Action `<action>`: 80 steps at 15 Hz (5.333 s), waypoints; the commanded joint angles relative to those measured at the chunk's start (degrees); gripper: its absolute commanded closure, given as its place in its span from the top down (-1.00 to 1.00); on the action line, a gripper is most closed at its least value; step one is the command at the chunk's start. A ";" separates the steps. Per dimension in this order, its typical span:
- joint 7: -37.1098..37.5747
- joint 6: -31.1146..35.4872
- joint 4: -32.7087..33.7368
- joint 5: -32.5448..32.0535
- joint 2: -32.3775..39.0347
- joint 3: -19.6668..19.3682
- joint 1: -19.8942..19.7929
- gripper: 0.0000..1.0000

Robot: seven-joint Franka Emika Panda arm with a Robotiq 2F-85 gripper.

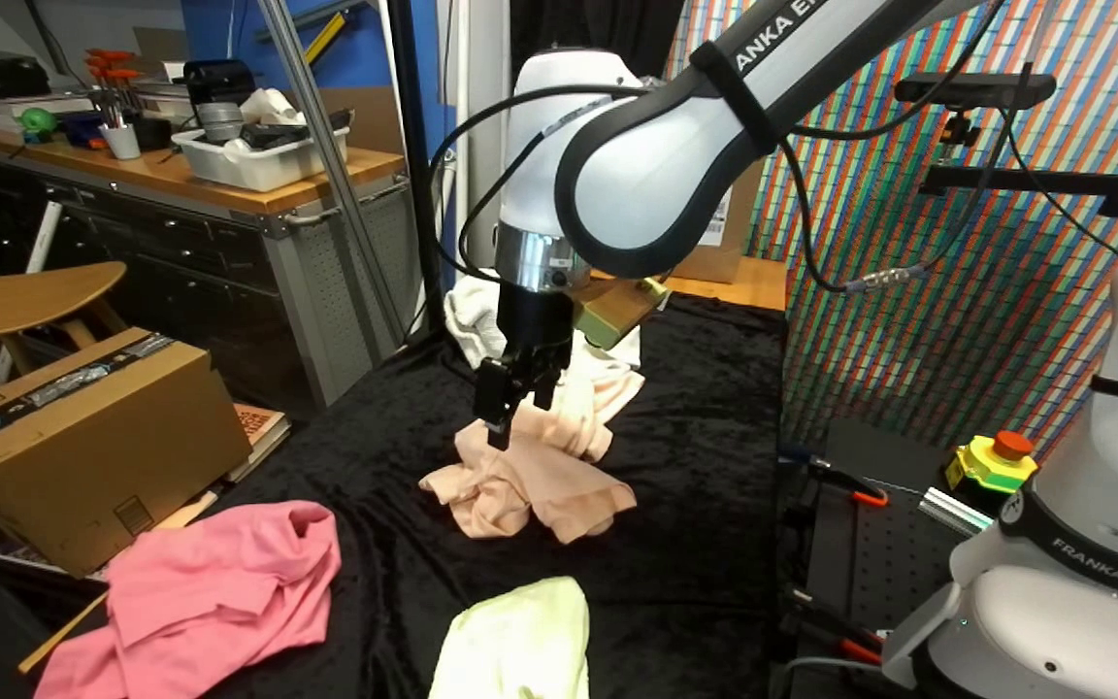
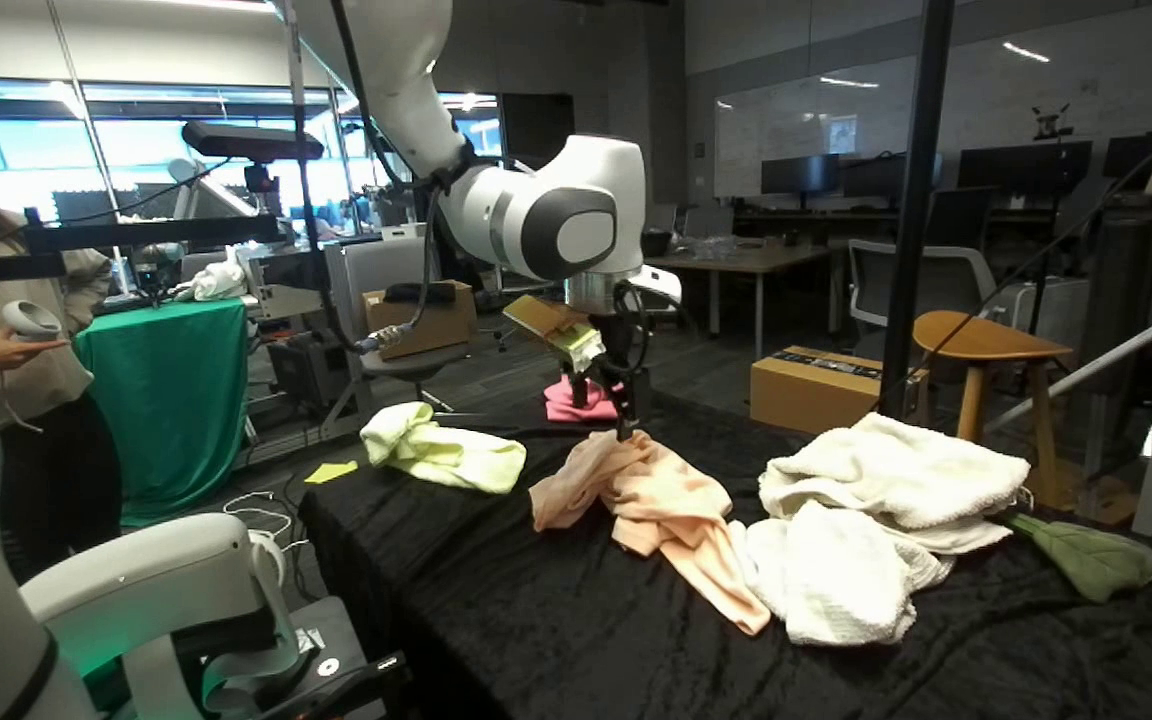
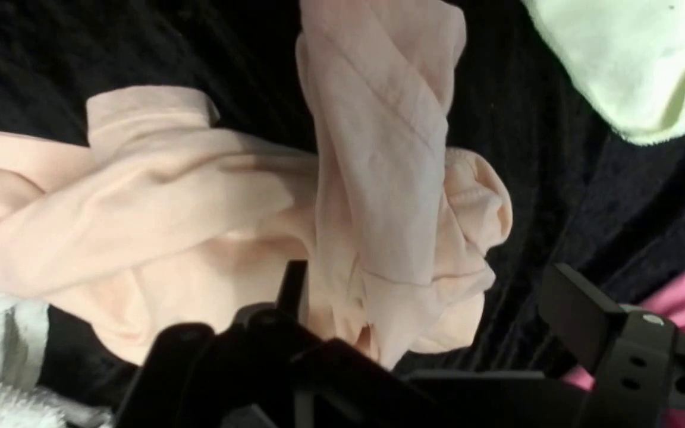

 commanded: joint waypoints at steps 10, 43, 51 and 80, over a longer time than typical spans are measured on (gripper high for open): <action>-8.04 -3.44 7.25 0.53 11.32 1.53 -4.51 0.84; -8.97 31.94 -8.28 27.89 -14.24 -2.04 -17.37 -0.82; 5.64 49.77 -7.66 14.44 2.57 -11.71 -14.60 -0.84; 9.04 12.65 3.97 -3.90 0.87 -82.94 71.50 1.00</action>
